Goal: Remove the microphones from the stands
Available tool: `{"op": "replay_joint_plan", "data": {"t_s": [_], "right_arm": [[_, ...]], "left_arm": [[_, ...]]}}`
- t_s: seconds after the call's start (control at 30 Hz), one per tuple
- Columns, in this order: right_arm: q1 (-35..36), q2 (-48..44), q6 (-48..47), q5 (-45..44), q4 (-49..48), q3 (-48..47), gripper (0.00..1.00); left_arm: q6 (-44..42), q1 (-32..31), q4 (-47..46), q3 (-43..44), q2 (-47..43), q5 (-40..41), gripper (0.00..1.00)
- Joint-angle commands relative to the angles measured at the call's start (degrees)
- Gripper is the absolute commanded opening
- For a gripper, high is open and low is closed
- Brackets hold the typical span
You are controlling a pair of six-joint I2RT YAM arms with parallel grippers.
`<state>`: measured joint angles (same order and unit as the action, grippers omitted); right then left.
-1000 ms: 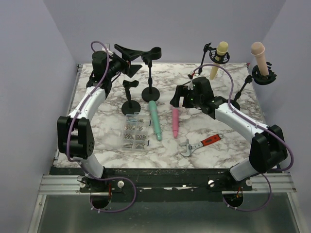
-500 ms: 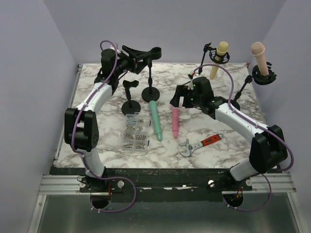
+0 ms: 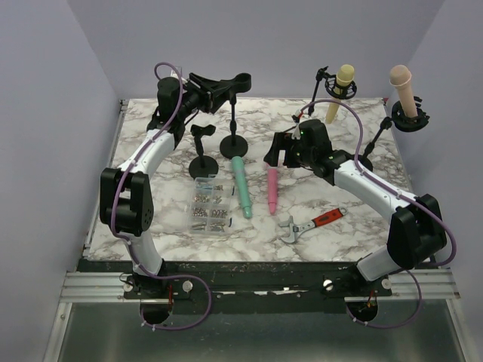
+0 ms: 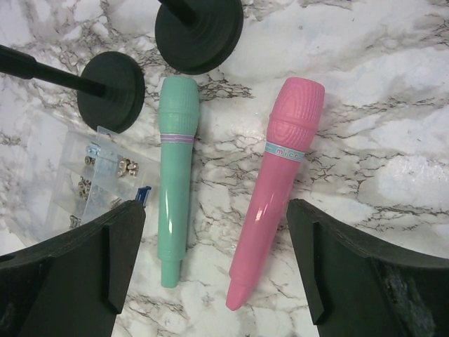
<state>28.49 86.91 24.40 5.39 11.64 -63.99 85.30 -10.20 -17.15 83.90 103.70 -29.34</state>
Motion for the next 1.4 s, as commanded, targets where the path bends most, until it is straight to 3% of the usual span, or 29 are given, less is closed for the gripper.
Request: {"op": "replay_joint_plan", "data": {"t_s": [0.0, 0.23, 0.87, 1.37], "right_arm": [[-0.08, 0.35, -0.58, -0.38, -1.0, 0.35, 0.91], [-0.1, 0.93, -0.5, -0.39, -1.18, 0.53, 0.91], [-0.05, 2.4, -0.48, -0.29, -1.62, 1.14, 0.91], [-0.03, 2.4, -0.41, -0.38, -1.71, 1.3, 0.91]], "left_arm": [[-4.88, 0.09, 2.87, -3.43, -0.47, 2.92, 0.15], [-7.73, 0.18, 2.63, -8.92, -0.4, 3.32, 0.0], [-30.42, 0.18, 19.38, -5.86, 4.07, 8.97, 0.0], [-34.82, 1.12, 19.41, -8.37, 7.8, 8.69, 0.0]]}}
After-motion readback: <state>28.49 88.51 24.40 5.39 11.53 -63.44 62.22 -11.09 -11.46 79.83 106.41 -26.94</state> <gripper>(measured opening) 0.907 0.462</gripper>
